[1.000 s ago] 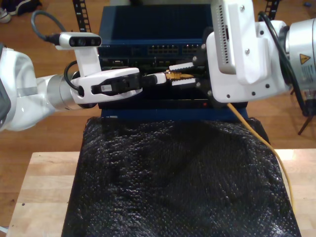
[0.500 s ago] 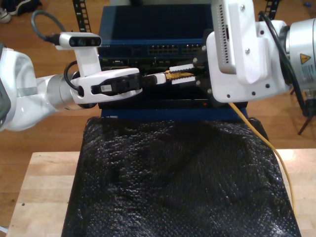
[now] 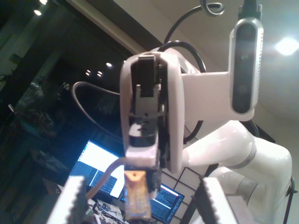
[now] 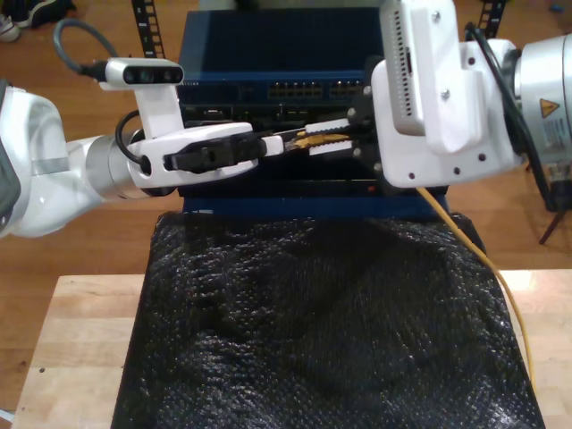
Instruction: Grab the cable and plug it in
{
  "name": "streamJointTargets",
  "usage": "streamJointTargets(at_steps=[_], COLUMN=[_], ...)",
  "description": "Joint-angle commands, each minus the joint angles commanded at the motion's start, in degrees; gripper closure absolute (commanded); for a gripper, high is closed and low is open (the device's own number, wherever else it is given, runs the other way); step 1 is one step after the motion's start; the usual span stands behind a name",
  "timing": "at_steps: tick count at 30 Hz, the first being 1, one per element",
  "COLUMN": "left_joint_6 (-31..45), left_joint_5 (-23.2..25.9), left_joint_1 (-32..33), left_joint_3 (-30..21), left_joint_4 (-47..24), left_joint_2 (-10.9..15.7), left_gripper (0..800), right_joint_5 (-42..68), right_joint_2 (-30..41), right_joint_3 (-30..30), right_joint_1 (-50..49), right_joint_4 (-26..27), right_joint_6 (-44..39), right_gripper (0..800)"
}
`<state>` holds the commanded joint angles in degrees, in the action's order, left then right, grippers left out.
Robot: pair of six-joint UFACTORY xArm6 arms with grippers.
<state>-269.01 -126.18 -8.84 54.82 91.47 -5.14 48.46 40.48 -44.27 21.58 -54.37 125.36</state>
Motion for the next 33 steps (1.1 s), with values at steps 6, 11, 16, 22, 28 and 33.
streamJointTargets(at_steps=[6, 11, 16, 22, 28, 33], left_joint_6=[0.1, 0.4, 0.6, 0.9, 3.4, 6.7], left_joint_5=[0.8, 6.4, 8.1, 11.9, 14.4, 17.1], left_joint_1=[-0.2, -2.8, -5.0, -6.9, -10.6, -13.0], left_joint_3=[0.3, 2.0, 3.2, 5.8, 9.1, 10.1], left_joint_4=[-0.1, -0.4, -2.3, -8.5, -16.4, -24.0], left_joint_2=[0.2, 0.4, 0.5, 2.8, 2.9, 3.6], left_gripper=[9, 7, 5, 5, 5, 5], right_joint_5=[0.0, 0.0, 0.1, 0.4, 1.1, 1.7], right_joint_2=[-2.1, -5.6, -7.9, -9.0, -10.2, -11.1], right_joint_3=[-1.7, -3.5, -4.6, -4.6, -4.7, -5.3], right_joint_1=[-0.3, -1.2, -5.6, -8.6, -12.2, -12.2], right_joint_4=[-0.2, 0.0, 0.1, 0.4, 8.4, 19.3], right_joint_6=[-0.5, -4.0, -5.4, -7.7, -15.8, -25.1], right_gripper=[797, 797, 797, 800, 800, 800])
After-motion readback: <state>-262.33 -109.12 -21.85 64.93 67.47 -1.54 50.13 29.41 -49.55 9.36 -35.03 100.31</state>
